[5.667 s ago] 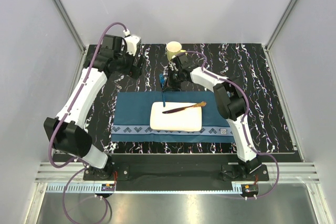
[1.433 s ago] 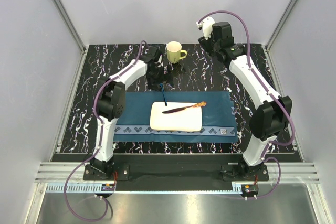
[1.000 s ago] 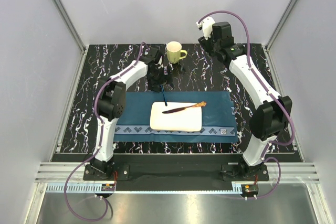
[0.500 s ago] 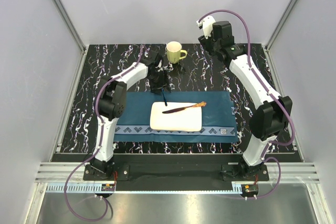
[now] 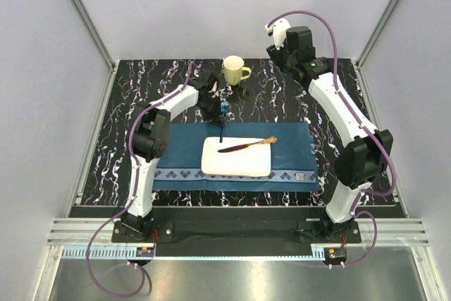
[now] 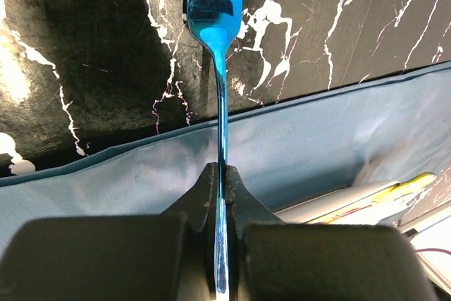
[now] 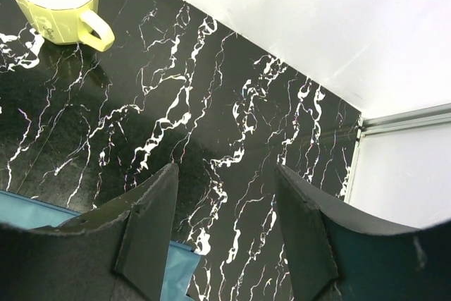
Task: Set the dinner table for one person
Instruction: Pick up the fork at the center of the board, then place the fork on the napkin.
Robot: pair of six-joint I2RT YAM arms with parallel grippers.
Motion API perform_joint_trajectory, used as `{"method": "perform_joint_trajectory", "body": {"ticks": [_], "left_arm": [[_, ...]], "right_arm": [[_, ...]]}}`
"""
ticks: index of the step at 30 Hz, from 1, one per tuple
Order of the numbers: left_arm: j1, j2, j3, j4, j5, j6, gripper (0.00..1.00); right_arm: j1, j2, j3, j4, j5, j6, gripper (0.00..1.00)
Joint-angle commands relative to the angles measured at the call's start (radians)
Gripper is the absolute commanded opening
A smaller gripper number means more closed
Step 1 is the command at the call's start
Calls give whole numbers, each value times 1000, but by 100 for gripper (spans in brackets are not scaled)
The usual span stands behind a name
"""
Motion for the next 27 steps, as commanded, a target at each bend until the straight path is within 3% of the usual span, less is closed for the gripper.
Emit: {"method": "perform_joint_trajectory", "body": {"ticks": [1, 17, 27], "left_arm": [[12, -16, -15, 14, 21, 10, 0], [127, -223, -24, -48, -95, 156, 0], [216, -419, -280, -98, -105, 269, 0]], "right_arm": [[4, -20, 44, 18, 11, 9, 64], [4, -5, 24, 15, -9, 9, 63], [2, 3, 41, 16, -13, -9, 63]]}}
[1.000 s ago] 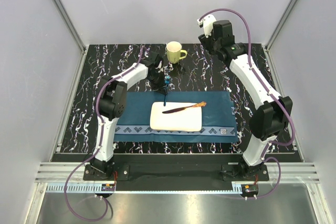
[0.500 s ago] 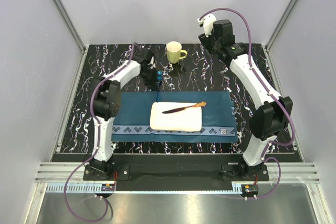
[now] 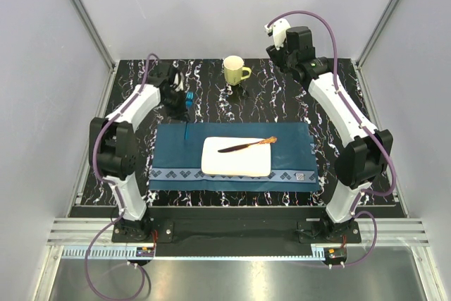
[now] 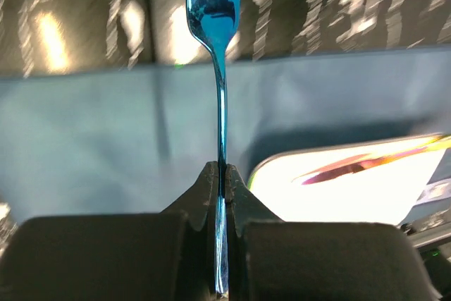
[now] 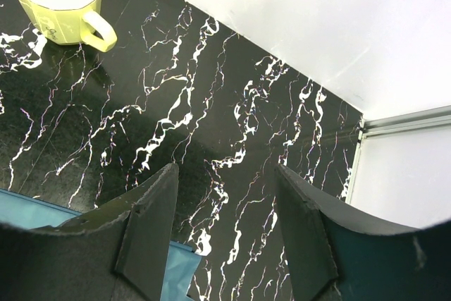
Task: Set the dinner table for one person
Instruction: Place the fork on the napkin.
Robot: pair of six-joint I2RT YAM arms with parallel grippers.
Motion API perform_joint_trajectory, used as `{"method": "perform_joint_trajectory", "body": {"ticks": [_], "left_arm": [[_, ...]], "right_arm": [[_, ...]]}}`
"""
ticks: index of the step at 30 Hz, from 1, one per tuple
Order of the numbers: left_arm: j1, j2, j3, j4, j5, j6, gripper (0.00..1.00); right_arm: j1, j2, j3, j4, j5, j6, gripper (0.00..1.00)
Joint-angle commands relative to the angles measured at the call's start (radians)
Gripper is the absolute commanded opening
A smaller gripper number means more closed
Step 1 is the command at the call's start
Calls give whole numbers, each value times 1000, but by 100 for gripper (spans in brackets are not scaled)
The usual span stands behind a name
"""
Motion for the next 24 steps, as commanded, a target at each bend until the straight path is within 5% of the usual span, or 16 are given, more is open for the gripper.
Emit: {"method": "perform_joint_trajectory", "body": {"ticks": [1, 17, 24], "left_arm": [[11, -75, -74, -26, -36, 69, 0], [8, -363, -480, 131, 0, 46, 0], [14, -371, -557, 205, 31, 42, 0]], "right_arm": [[4, 3, 34, 16, -7, -6, 63], [7, 17, 37, 18, -19, -18, 63], [17, 4, 39, 18, -17, -13, 64]]}}
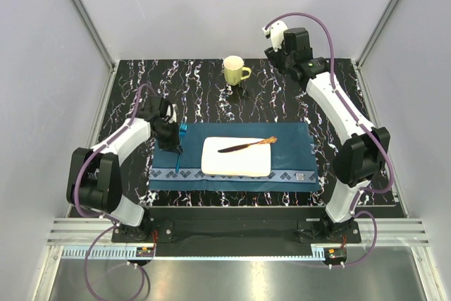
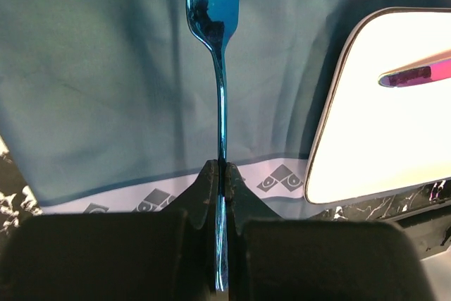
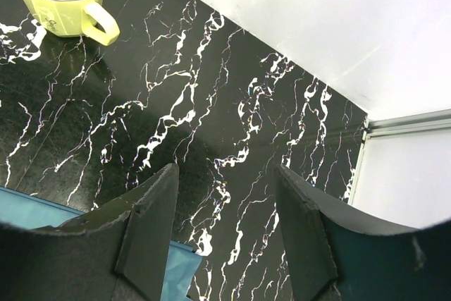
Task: Set the dinner table for one person
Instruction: Place the fork on the napkin.
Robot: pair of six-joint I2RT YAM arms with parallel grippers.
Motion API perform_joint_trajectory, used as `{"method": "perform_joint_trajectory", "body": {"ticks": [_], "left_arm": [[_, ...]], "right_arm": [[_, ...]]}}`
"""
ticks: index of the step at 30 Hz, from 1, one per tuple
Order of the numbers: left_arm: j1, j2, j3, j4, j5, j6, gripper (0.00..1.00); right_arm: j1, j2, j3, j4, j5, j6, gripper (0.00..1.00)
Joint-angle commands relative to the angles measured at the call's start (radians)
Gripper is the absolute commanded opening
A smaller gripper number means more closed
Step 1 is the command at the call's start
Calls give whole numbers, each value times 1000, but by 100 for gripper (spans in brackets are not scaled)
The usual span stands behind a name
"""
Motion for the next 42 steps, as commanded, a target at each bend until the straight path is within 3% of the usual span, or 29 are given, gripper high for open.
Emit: {"method": "perform_joint_trajectory", "body": {"ticks": [1, 10, 28, 34, 36, 39, 42], "left_arm": [[3, 0, -7, 90, 50, -6, 0], [14, 169, 23, 92, 97, -31, 0], [22, 195, 16, 87, 99, -21, 0], [37, 172, 13, 74, 93, -6, 19], [40, 171, 16, 66, 87, -3, 19], [46, 171, 23, 55, 85, 6, 30], [52, 166, 28, 48, 84, 12, 32]], "right_arm": [[18, -20, 32, 18, -15, -2, 63], [23, -45, 8, 16, 7, -6, 64], [21, -23, 26, 18, 8, -16, 64], [21, -19, 25, 18, 8, -19, 63], [23, -17, 25, 19, 10, -22, 63], [21, -19, 26, 21, 10, -25, 63], [21, -19, 23, 22, 11, -28, 64]]}}
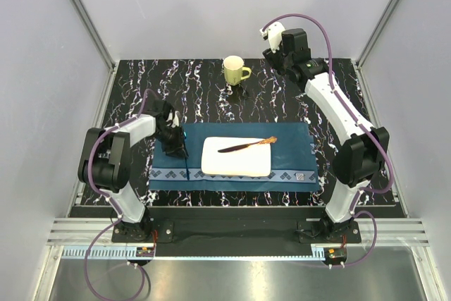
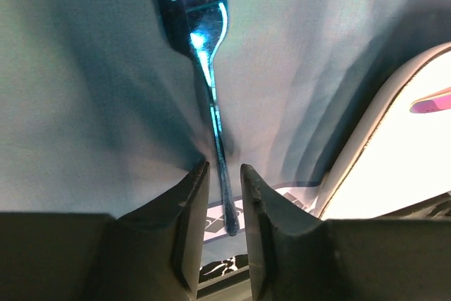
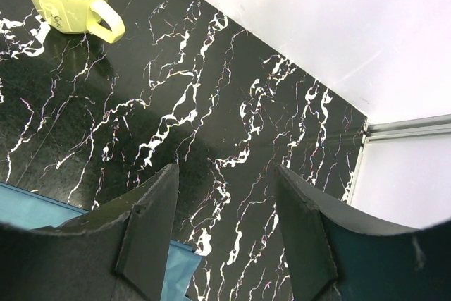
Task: Set the dinner table for one person
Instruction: Place the fork on the napkin.
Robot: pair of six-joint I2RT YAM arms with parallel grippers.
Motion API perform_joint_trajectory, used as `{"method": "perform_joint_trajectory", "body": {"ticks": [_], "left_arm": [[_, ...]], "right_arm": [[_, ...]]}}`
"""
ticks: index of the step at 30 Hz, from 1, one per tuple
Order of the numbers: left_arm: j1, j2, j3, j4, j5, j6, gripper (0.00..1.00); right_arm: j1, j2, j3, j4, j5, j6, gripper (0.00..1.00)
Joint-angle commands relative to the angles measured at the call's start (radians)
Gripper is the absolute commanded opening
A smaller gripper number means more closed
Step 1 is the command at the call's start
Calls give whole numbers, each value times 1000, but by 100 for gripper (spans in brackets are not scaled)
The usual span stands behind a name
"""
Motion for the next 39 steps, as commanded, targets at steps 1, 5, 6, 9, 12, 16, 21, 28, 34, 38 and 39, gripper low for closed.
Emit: {"method": "perform_joint_trajectory", "body": {"ticks": [1, 5, 6, 9, 12, 16, 21, 28, 34, 38, 39], "left_arm": [[17, -34, 24, -14, -31, 29, 32], [28, -41, 35, -29, -48, 46, 52], [30, -41, 36, -32, -48, 51, 54], [40, -36, 48, -46, -54, 65, 58], [48, -33, 56, -51, -60, 72, 58], [50, -24, 76, -58, -80, 86, 59], [50, 2, 104, -69, -79, 92, 60], [-22, -7, 147, -101, -101, 137, 56], [-70, -53, 136, -121, -103, 181, 56], [-73, -79, 119, -117, -75, 181, 42], [-73, -91, 114, -115, -77, 180, 40]], "right_arm": [[10, -17, 27, 22, 12, -16, 64], [8, -21, 19, 29, 15, -22, 64], [10, -23, 15, 33, 13, -22, 64], [8, -26, 10, 38, 19, -25, 64], [8, -27, 3, 45, 22, -28, 64], [8, -30, -4, 50, 24, -27, 64], [8, -32, -2, 56, 26, -23, 64], [8, -29, -2, 59, 26, -27, 64], [8, -32, -14, 64, 27, -25, 64], [8, -34, -13, 65, 22, -22, 64], [7, -31, -11, 65, 19, -22, 64]]}}
